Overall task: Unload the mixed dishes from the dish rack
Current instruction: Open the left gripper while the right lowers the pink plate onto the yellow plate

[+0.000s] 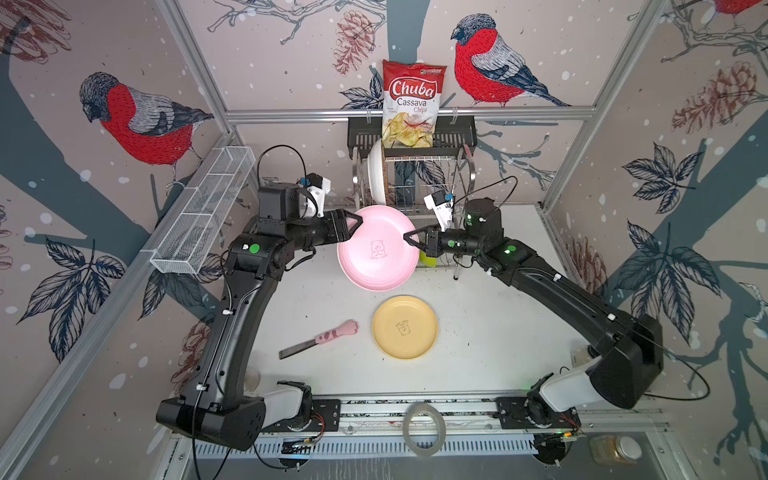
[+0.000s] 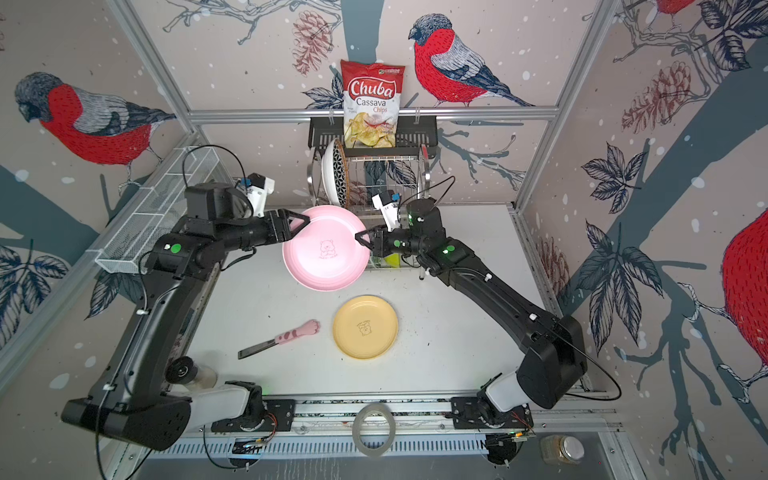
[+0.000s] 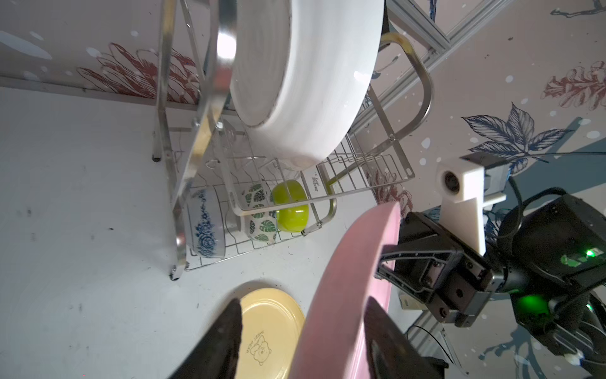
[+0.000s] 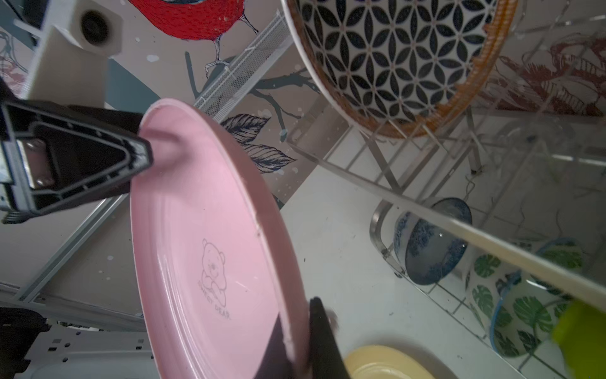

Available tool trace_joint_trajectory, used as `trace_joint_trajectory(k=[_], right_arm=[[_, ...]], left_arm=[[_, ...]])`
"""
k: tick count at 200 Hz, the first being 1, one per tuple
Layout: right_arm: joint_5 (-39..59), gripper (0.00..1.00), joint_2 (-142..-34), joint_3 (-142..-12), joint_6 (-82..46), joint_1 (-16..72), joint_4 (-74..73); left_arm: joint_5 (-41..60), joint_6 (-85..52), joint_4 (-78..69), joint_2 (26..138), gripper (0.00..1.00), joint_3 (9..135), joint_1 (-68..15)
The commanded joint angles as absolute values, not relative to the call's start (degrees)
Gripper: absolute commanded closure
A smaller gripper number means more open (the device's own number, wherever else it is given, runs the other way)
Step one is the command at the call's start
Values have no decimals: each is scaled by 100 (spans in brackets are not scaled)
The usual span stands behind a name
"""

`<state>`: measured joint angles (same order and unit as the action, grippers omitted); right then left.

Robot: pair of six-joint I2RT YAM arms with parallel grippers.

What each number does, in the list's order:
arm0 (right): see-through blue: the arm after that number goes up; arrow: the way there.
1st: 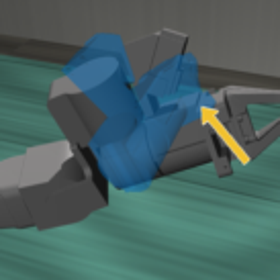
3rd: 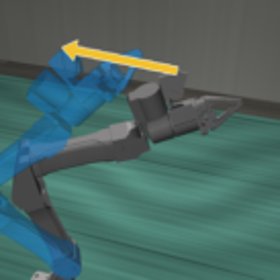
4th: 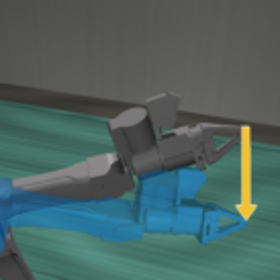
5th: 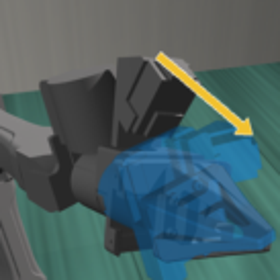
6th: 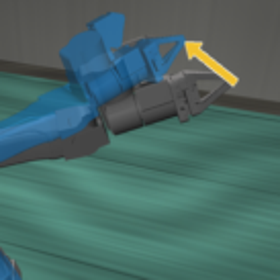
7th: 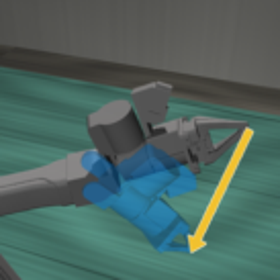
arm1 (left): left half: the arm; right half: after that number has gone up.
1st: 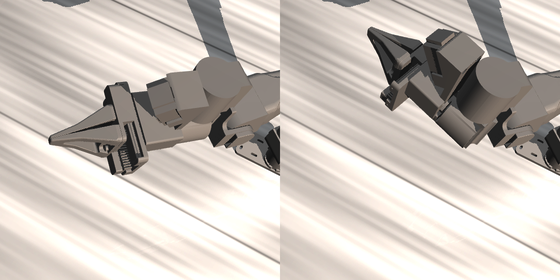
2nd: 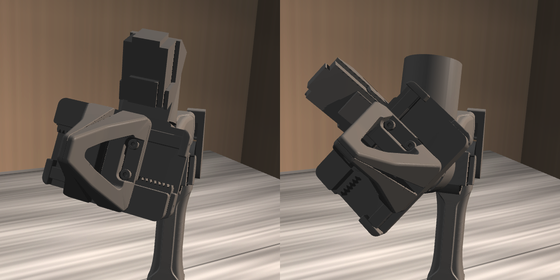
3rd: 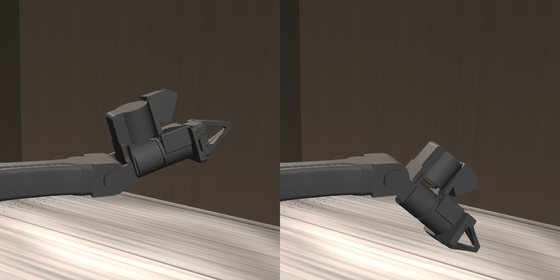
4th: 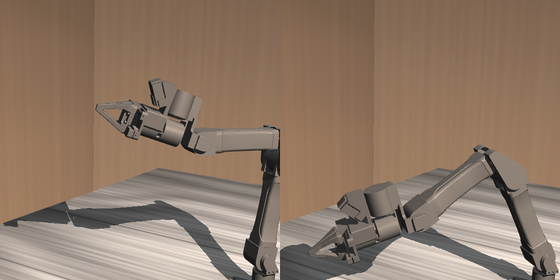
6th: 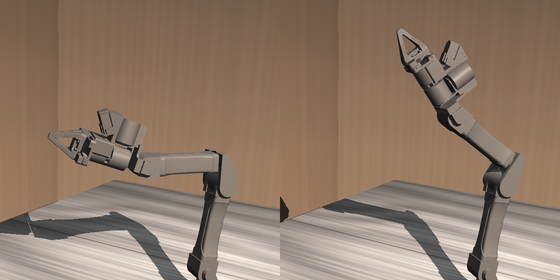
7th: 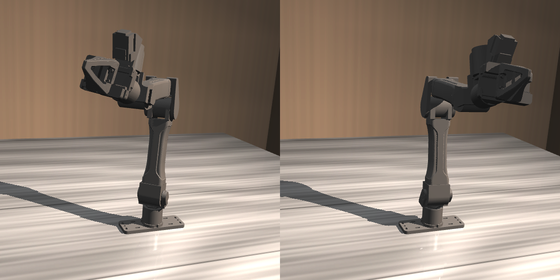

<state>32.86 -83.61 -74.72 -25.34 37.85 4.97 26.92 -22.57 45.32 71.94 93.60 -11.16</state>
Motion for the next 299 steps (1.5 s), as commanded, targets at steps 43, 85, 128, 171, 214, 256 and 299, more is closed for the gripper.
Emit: trace_joint_trajectory(k=[43,85,128,171,214,256,299], right_arm=[[2839,100,-7764,-6281,-2578,3816,794],[2336,100,-7696,-5695,-2639,4140,1063],[2067,100,-7990,-5467,-2541,4558,1257],[1905,100,-8251,-5164,-2575,4603,1173],[1849,100,-8514,-4894,-2566,4537,1249],[1943,100,-8602,-4754,-2584,4446,1145],[1916,100,-8681,-4626,-2726,4335,936]], left_arm=[[1248,-2428,4248,6745,17,9489,-977],[1200,-2493,4223,6661,15,9429,-940],[1182,-2528,4189,6536,15,9294,-923],[1160,-2509,4254,6574,15,9422,-923],[1143,-2499,4288,6605,14,9402,-921],[1143,-2488,4259,6608,14,9378,-914],[1143,-2487,4271,6616,14,9414,-914]])
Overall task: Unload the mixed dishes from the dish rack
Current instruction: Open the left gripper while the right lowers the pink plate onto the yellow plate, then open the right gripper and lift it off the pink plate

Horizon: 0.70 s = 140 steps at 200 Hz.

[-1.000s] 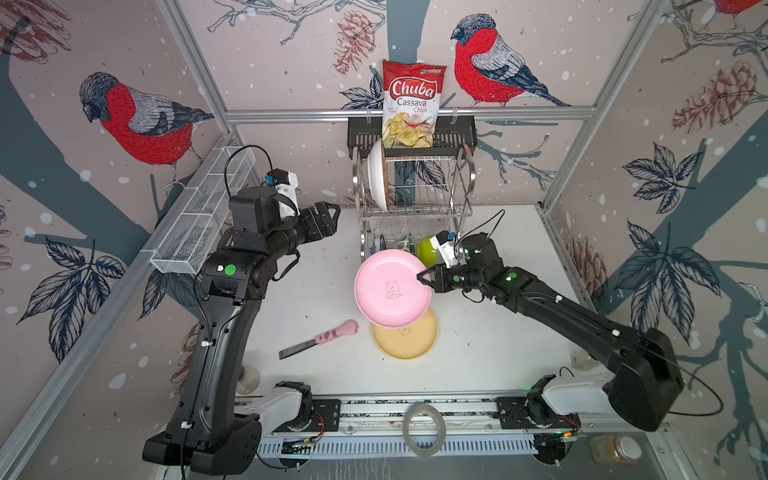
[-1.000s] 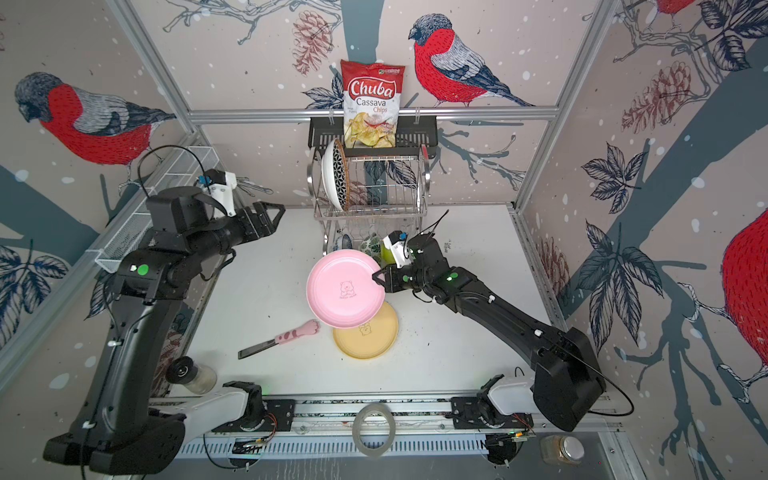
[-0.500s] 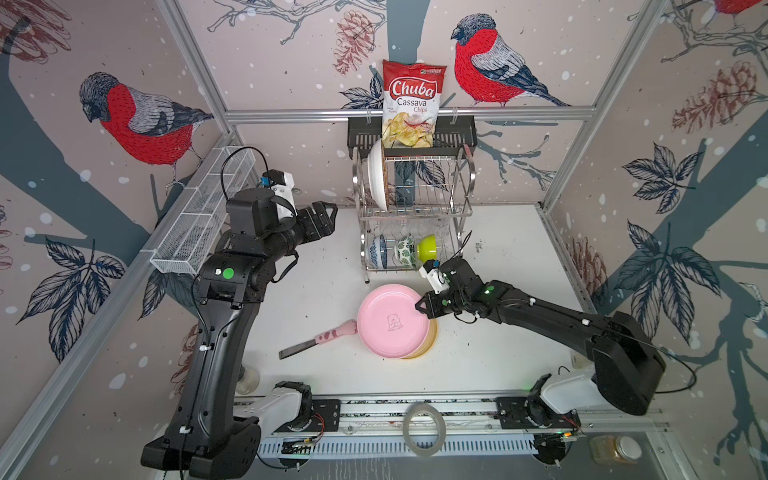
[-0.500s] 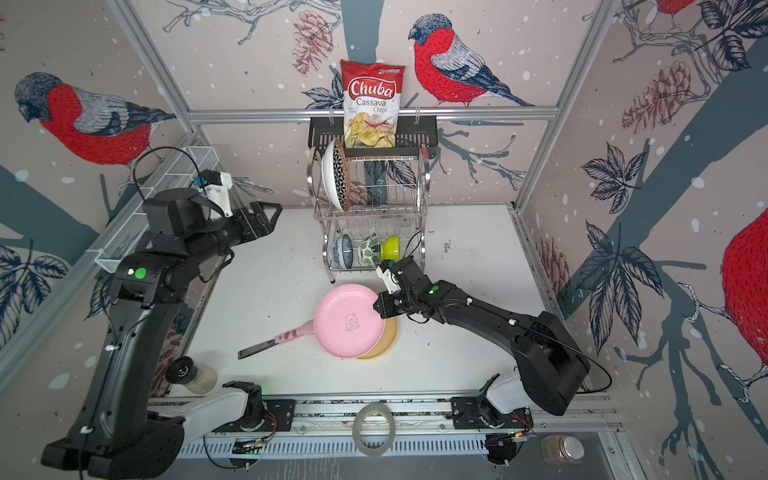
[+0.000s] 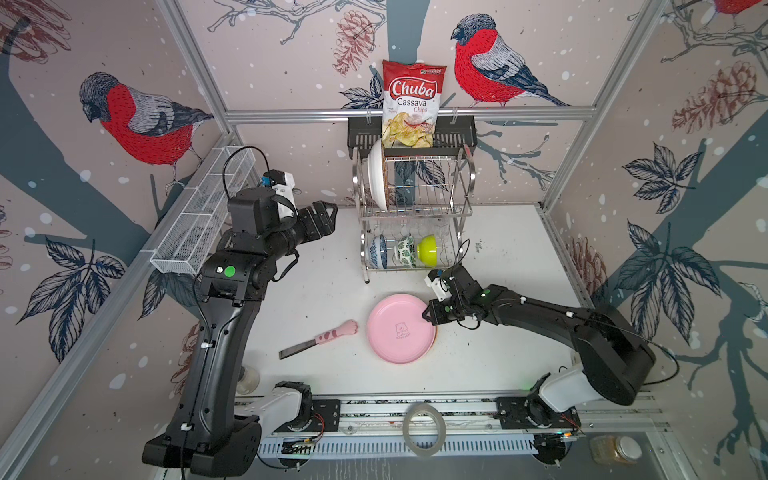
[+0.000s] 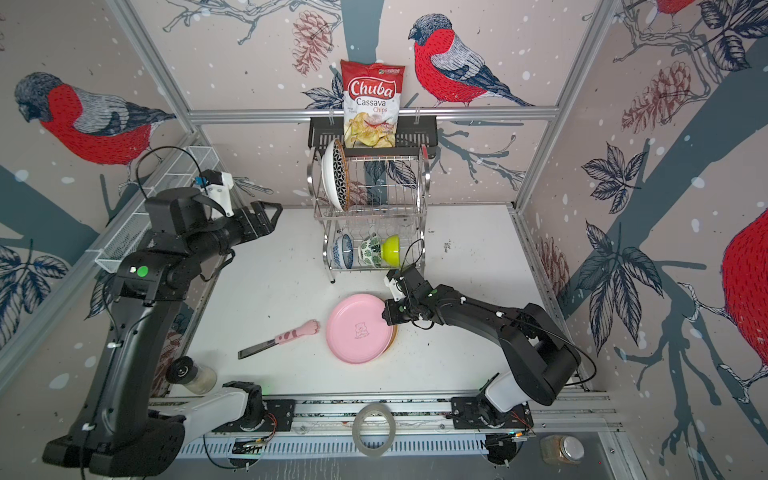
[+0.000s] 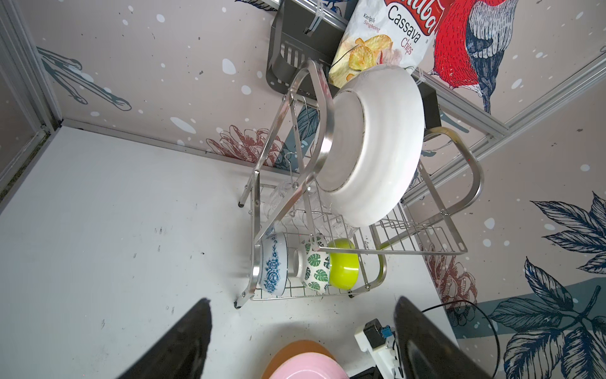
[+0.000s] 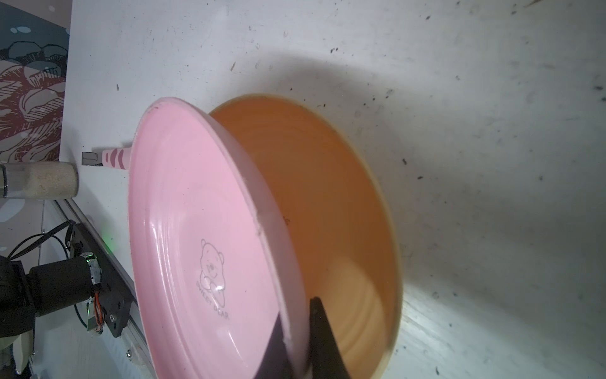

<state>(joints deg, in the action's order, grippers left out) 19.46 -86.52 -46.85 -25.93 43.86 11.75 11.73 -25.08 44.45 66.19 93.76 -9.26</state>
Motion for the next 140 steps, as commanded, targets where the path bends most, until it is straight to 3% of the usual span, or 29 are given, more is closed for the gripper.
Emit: trace_joint_trajectory(k=[1,114,140], right_arm=[[1920,100,-8682,-4620,-2730,4334,925],[1769,100,-8647,-4443,-2771,4100,923],[1699,91,-8618,-4463,-2712,4137,982]], left_arm=[[1143,-2487,4271,6617,14,9418,-914],[1099,-2466,4257,6604,14,9362,-906],[1116,-2487,4239,6613,14,9346,-905]])
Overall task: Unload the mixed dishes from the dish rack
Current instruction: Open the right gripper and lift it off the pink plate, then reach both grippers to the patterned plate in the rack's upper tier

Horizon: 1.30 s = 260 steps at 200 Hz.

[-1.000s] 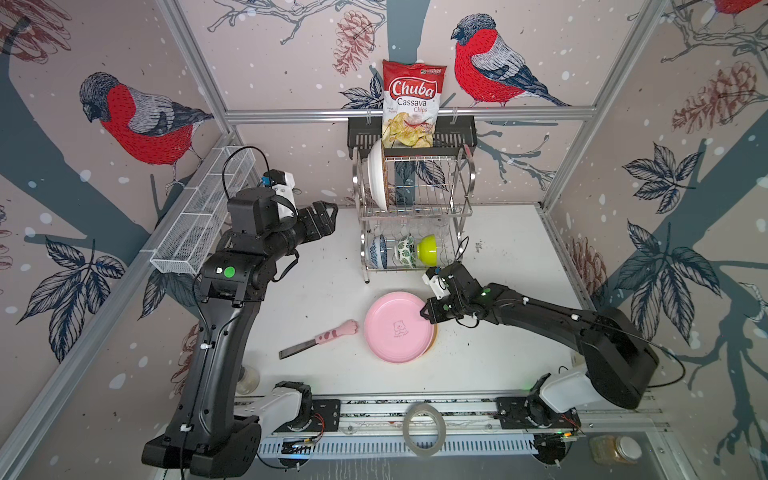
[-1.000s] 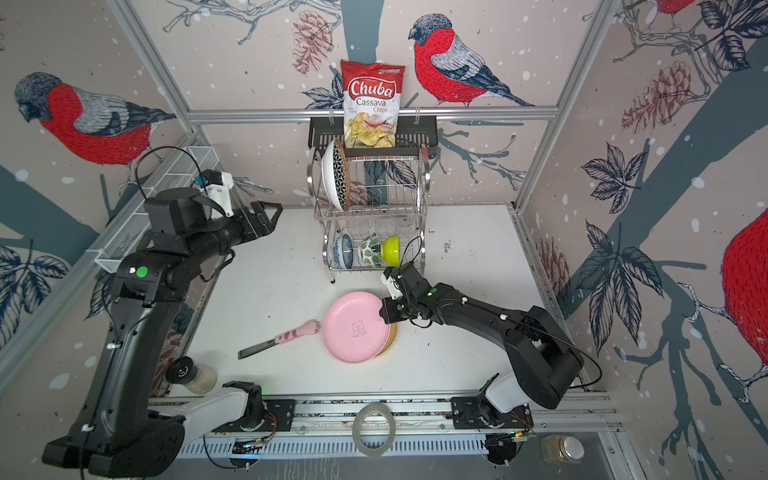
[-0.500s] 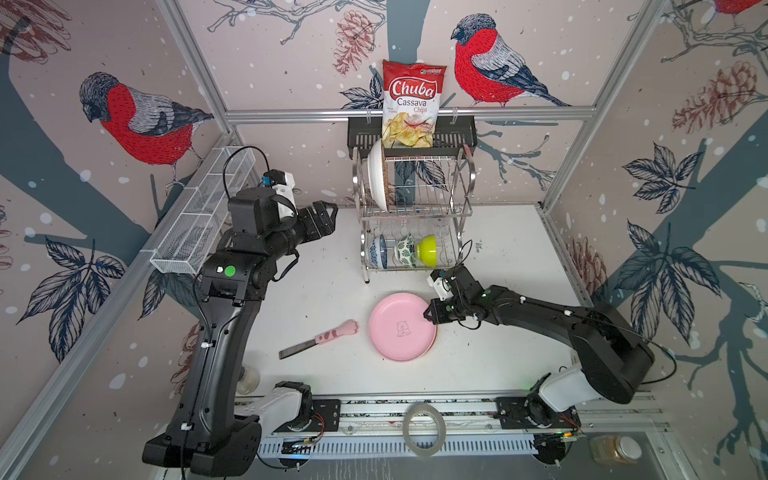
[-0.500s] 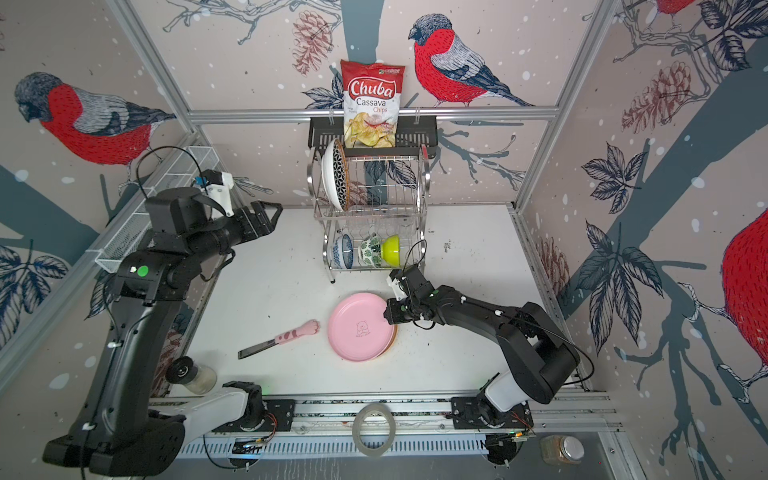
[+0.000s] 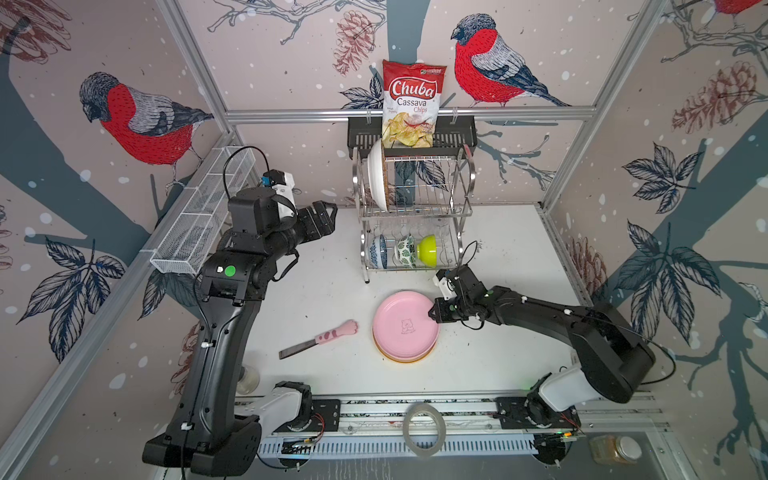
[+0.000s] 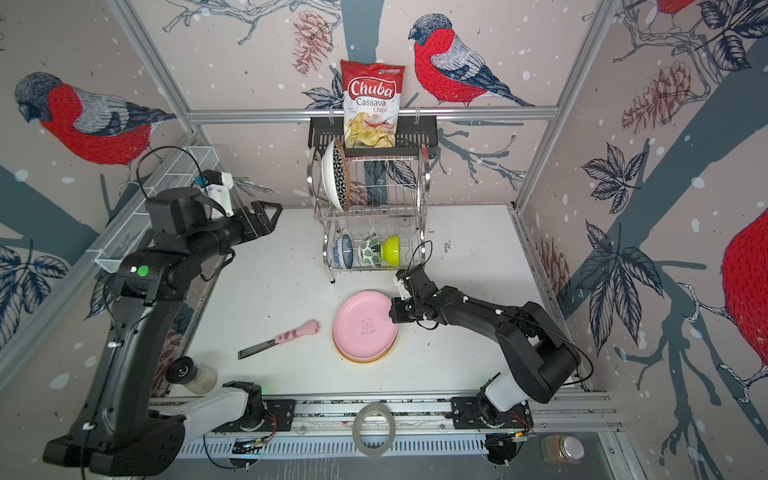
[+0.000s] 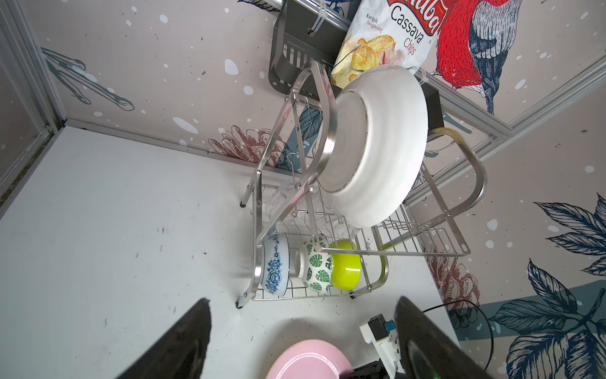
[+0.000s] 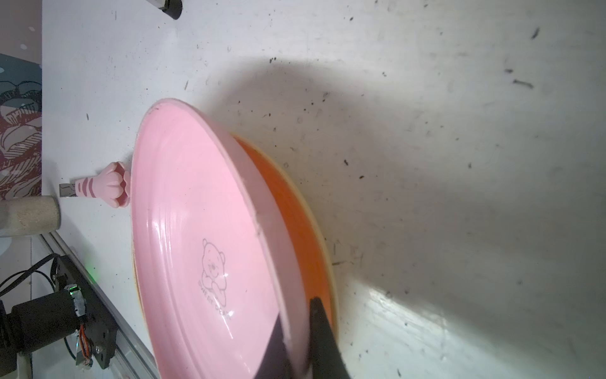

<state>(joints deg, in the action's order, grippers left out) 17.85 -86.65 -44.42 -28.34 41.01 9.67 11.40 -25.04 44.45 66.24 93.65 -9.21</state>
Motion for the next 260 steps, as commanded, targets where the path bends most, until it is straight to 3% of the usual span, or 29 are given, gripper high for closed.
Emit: trace_joint_trajectory(k=[1,97,179,260], right_arm=[[1698,91,-8615,-4464,-2709,4143,988],[1401,56,-8572,-4527,-2622,4221,1162],[433,50,-7948,-5125,-2224,4175,2021],[188,48,-6610,-5993,-2114,4454,2105]], left_arm=[[1116,-2487,4238,6611,14,9344,-905],[1081,-2476,4252,6576,13,9352,-905],[985,-2398,4252,6575,13,9337,-899],[894,-2224,4150,6934,12,9380,-870]])
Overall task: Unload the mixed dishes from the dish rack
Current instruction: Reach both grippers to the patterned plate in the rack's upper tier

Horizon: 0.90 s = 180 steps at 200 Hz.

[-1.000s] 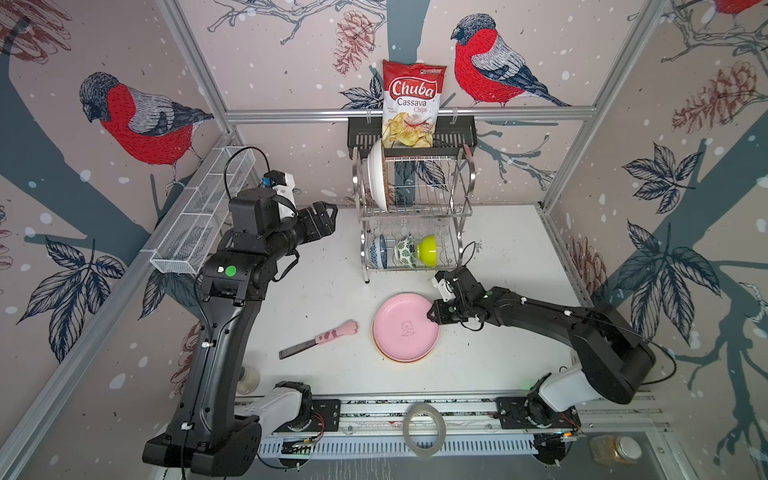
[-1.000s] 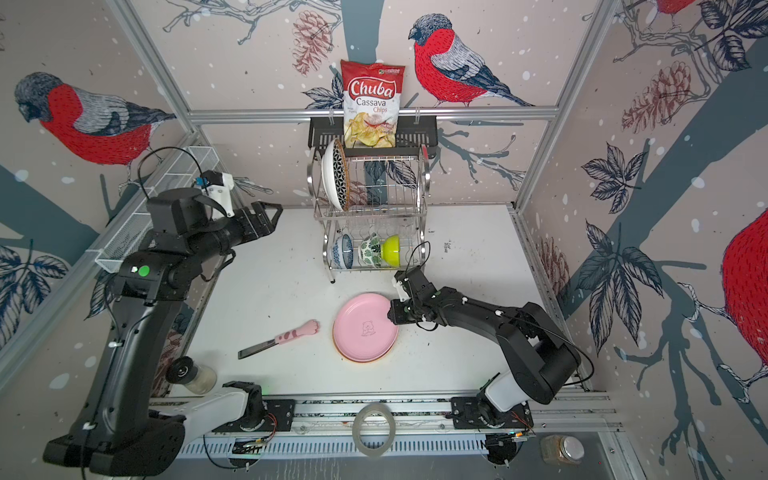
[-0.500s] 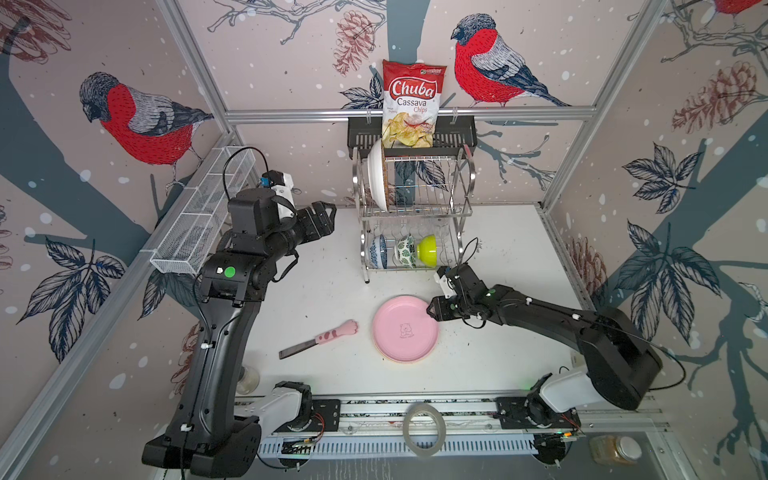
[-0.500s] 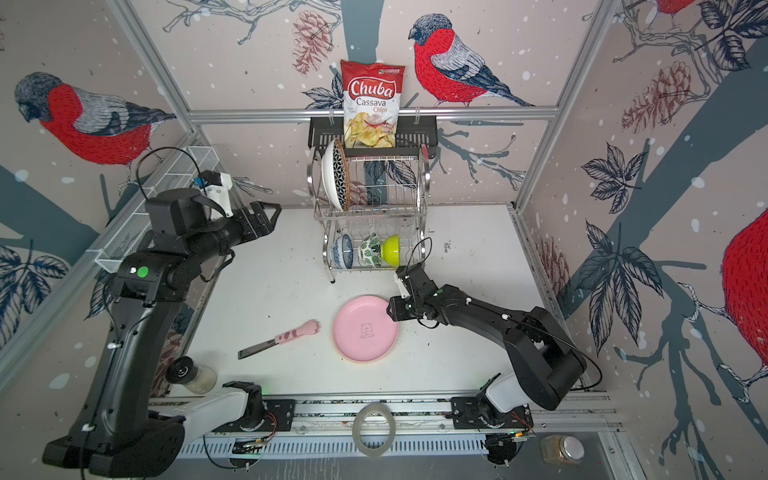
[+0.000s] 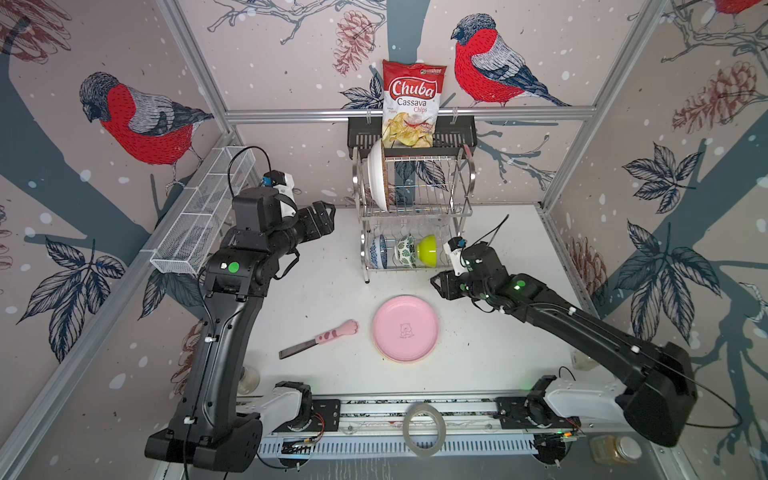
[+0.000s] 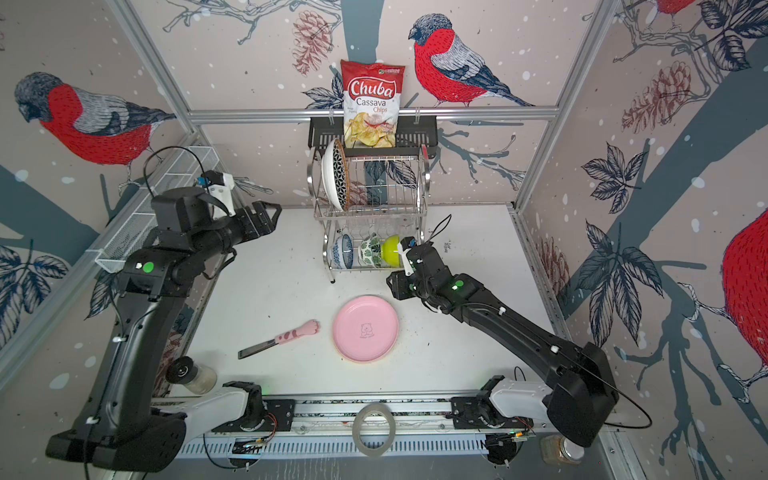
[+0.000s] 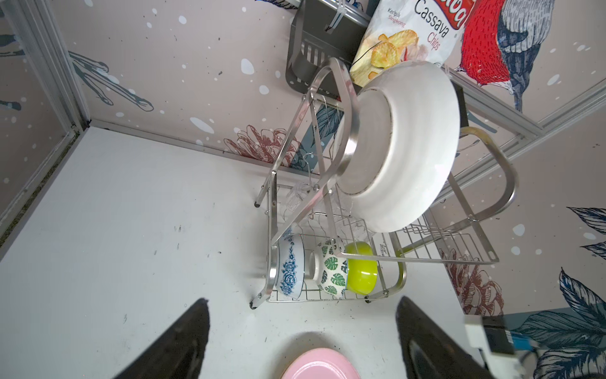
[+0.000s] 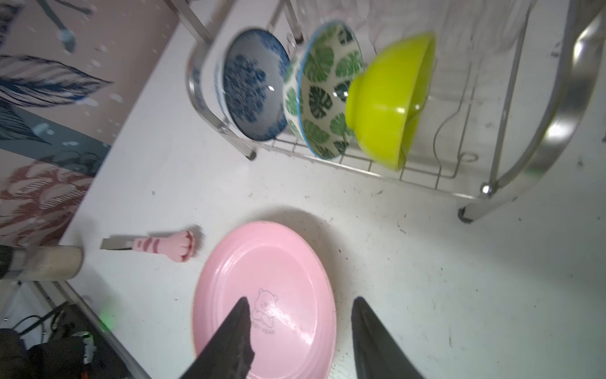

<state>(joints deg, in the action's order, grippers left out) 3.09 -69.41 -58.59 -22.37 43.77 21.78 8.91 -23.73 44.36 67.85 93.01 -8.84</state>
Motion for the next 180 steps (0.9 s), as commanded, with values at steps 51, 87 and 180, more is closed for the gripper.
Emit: trace_joint_trajectory(k=[51,87,180], right_arm=[[430,47,-6674,-7022,-1738,4466,1901],[805,47,-7376,-7903,-1546,4365,1569],[1991,48,-9623,-10696,-1351,4199,1520]], left_arm=[[1020,-2197,3554,7232,9,9448,-853],[1116,-2093,3387,7619,8,9633,-836],[1814,-1946,2974,8428,19,9891,-659]])
